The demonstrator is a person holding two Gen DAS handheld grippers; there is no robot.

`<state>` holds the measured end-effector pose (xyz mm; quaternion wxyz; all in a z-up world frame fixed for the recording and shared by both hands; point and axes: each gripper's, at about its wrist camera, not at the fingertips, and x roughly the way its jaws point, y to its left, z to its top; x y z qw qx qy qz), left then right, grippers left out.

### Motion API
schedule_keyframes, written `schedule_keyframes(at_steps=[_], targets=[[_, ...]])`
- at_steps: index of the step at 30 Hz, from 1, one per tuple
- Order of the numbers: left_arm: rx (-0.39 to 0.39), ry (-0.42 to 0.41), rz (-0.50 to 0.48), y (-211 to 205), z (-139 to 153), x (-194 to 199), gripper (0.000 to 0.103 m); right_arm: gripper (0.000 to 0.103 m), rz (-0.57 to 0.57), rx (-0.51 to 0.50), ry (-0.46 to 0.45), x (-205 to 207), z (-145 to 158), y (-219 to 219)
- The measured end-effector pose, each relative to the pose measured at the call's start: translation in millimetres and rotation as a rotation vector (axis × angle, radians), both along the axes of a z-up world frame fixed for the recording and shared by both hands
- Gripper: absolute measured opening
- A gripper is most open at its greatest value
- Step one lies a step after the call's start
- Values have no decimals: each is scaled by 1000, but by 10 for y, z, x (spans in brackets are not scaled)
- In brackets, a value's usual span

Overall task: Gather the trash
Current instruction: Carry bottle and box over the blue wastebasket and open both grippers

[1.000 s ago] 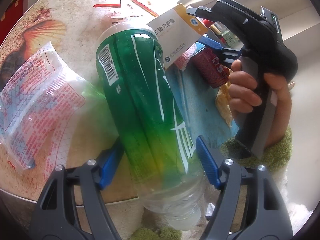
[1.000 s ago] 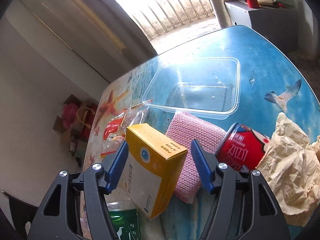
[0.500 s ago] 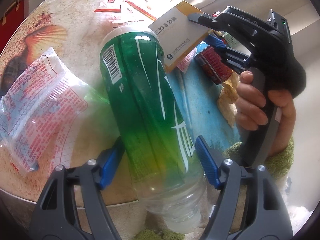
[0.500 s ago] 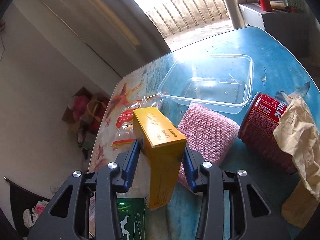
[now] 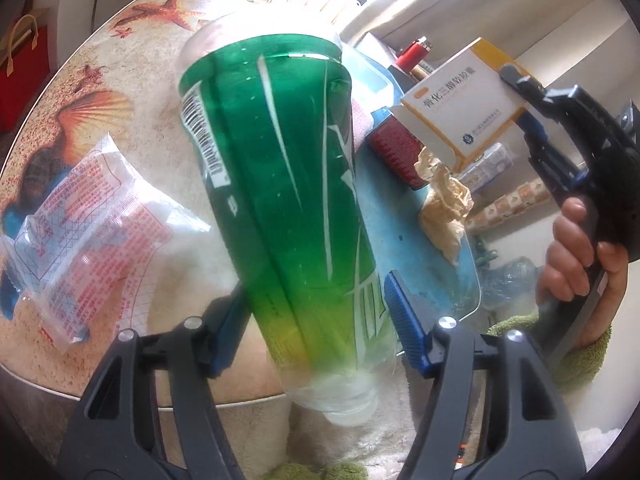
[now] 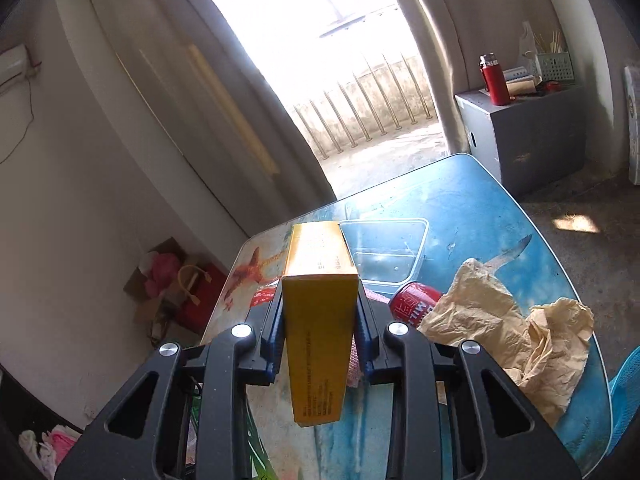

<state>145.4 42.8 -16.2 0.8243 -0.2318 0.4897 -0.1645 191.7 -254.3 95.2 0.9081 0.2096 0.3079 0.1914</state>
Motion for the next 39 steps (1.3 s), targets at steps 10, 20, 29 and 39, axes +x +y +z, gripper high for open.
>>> schedule_keyframes(at_steps=[10,20,29,39], targets=[[47,-145,-124,-492,614,-71,57,29,-186,166,-87,-1022,106,-1448],[55,-194,-484,-2033,856,-10,57,29,-623,165,5,-2389,-523,-2933],[85,-30,-791,-3902,316,157,57,29,-861,176,197,-2921,-1292,-3675],[266,262,-889,-5271,-1078,456,57,29,-890,137,372,-2592,-2128,-4096]])
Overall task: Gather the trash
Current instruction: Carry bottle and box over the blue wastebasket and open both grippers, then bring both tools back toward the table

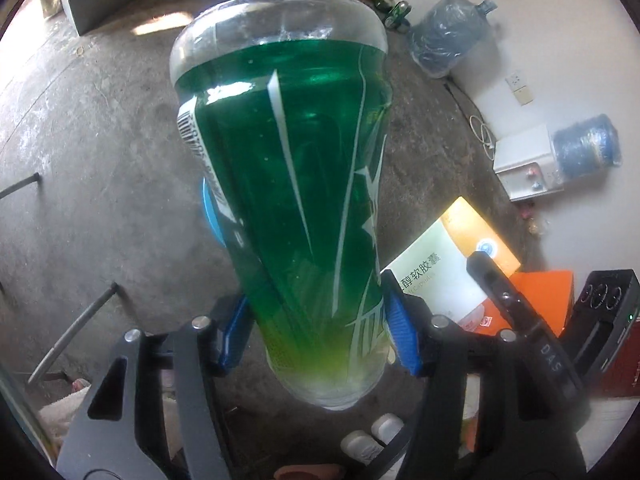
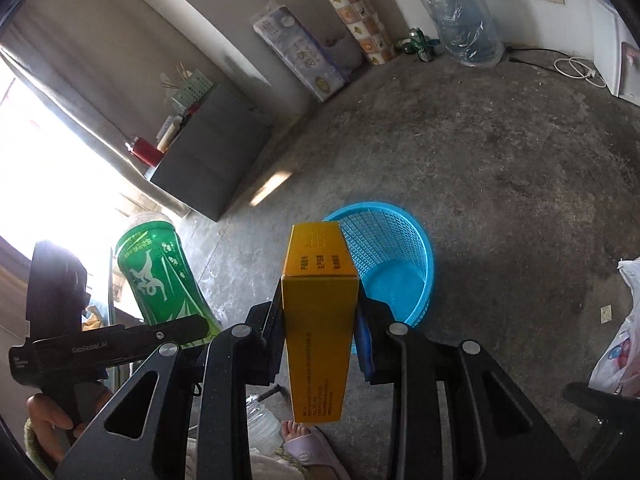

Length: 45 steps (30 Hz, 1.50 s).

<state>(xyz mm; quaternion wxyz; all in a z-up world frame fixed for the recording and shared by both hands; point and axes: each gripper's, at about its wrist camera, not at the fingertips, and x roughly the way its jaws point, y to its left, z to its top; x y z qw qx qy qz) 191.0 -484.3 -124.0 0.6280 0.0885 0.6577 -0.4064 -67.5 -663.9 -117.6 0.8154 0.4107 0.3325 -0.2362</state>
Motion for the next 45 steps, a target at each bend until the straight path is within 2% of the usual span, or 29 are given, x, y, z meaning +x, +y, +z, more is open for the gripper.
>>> schedule_keyframes(at_steps=[5,10,12,19,24,27,33,40,45], targets=[[92,29,11,-560,-511,105,57,29,11,17,65,324,-320,-169],[140,44,75,-769,-790,275,60,30,18,51,135,648,-605,-346],[124,60,112,-776,-817,356,68,30,28,55,172,767,-720,-388],[47,97,152,-585,-791,436,71,31,47,70,270,1033,-1132,-461],[-5,79,154,-477,-613,427,71,32,77,57,316,1093,-1238,-413],[-31,72,162,-380,-473,407,71,42,88,35,328,1087,-1233,-367],[-92,45,170,-155,-174,330,71,44,89,16,331,1010,-1157,-323],[-180,-16,130,56,337,86,71,44,68,-9,280,762,-880,-275],[-268,-100,73,312,778,-223,77,46,70,-50,225,445,-533,-108]])
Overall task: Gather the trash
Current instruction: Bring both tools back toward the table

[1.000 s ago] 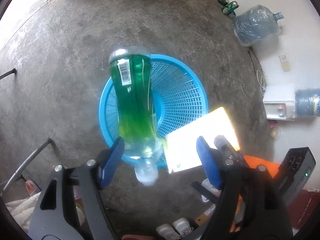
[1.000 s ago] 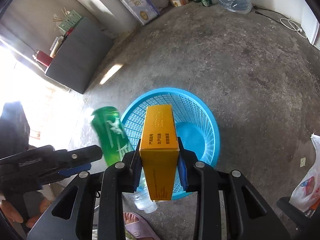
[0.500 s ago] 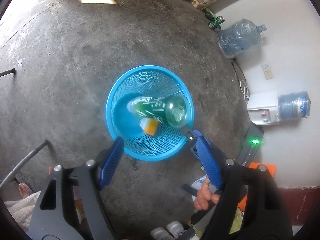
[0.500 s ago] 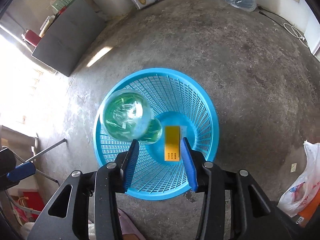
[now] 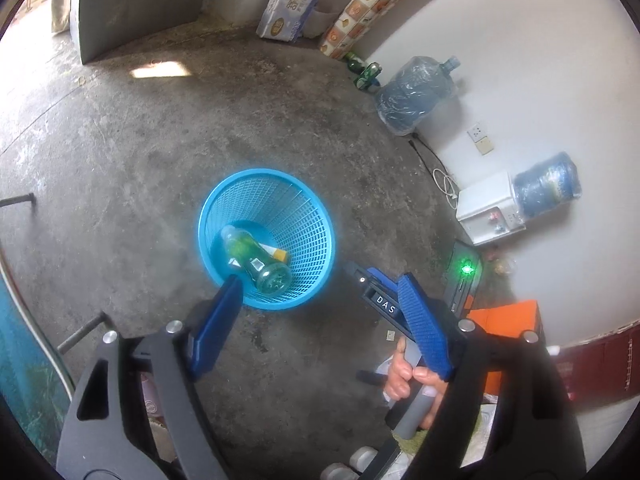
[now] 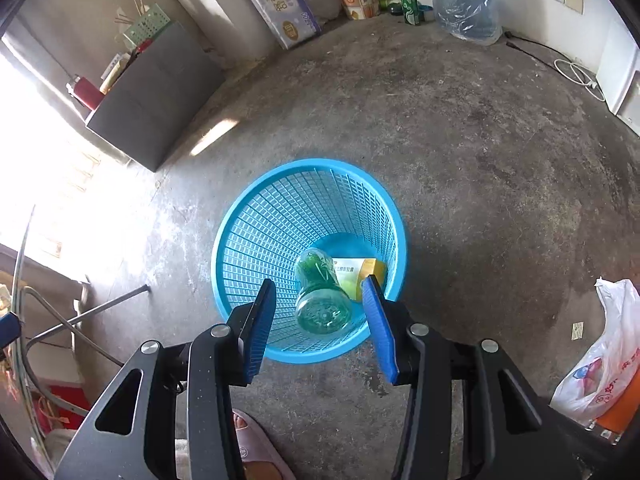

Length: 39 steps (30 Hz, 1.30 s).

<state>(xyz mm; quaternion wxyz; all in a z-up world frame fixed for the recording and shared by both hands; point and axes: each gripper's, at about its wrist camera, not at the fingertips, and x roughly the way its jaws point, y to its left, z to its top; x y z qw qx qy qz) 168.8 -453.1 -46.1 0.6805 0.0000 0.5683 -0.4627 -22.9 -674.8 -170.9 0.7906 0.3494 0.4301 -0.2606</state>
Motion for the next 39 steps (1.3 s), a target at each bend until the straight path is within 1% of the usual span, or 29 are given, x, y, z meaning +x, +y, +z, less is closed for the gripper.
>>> schedule_keyframes(at_steps=[2,4,5,8,10,12,15,20,22,26,28,31,35,39], targets=[[-35,-30,-11,158,158,-132,79,53,8,-24,-27,-137,177,103],[-59,-63,-7,334,298,-266,83,56,27,-46,-57,-268,360,230],[-62,-88,9,429,361,-329,84,59,38,-57,-72,-328,451,298],[-52,-164,62,724,490,-500,86,65,77,-96,-115,-480,722,543],[-64,-176,83,930,537,-590,86,68,108,-126,-142,-553,906,744],[-49,-180,128,1165,539,-661,86,73,153,-150,-177,-589,1081,977],[-34,-202,207,1566,540,-760,86,80,244,-195,-222,-556,1342,1362],[3,-250,324,2261,554,-838,87,93,437,-340,-275,-358,1730,2110],[22,-272,392,2558,590,-852,88,96,496,-397,-284,-265,1851,2390],[24,-300,567,3212,653,-875,92,97,616,-444,-289,-62,1990,2867],[27,-281,649,3498,685,-877,93,97,670,-442,-293,39,2024,3071],[14,-272,732,3866,733,-872,94,97,740,-449,-294,144,2067,3376],[5,-293,796,4211,756,-842,95,97,752,-501,-240,281,2103,3671],[-9,-294,806,4374,722,-775,95,97,741,-511,-204,425,2113,3820]])
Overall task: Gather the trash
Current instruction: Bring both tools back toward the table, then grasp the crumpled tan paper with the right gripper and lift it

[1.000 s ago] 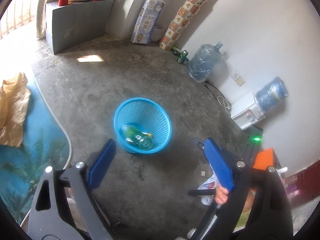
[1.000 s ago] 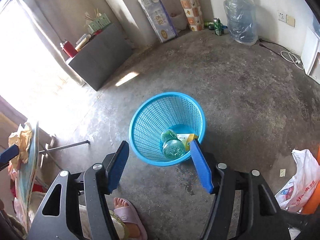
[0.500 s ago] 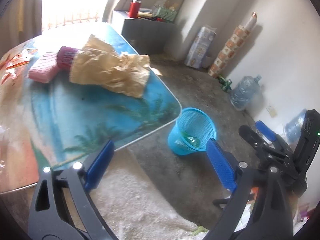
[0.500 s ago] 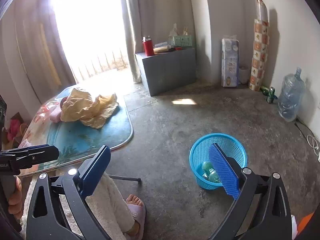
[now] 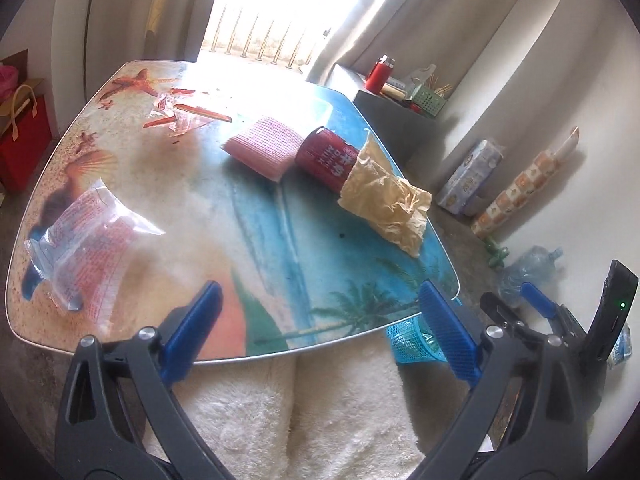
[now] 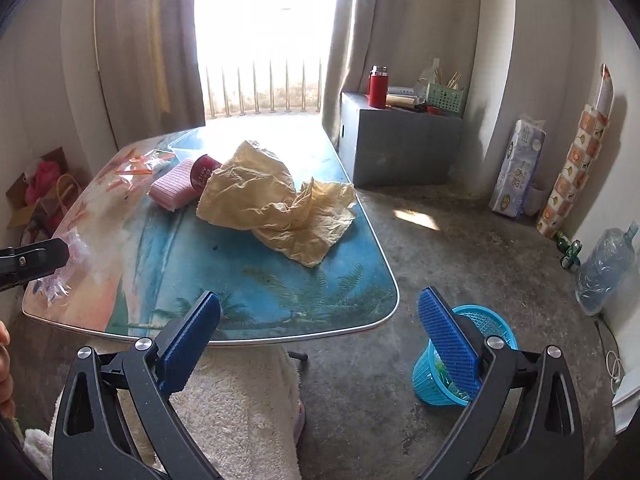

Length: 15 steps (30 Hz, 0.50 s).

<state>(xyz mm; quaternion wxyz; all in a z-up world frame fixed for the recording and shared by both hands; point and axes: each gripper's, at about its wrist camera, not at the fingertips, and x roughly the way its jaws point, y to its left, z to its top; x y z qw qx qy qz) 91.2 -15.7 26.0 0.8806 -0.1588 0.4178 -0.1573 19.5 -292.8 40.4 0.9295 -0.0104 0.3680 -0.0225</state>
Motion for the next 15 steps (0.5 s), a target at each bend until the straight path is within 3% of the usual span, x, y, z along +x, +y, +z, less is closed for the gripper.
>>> schedule_keyframes(at_steps=[5,10,15], targets=[[12,-35,-18,81,-21,61,95,97,-71,17,-5,173,72,32],[-5,-60,-15,201,-37,217,95,97,-45,247,-25,353,150,-89],[8,-98,-42,238,-67,354,95,97,-53,440,40,734,92,-158]])
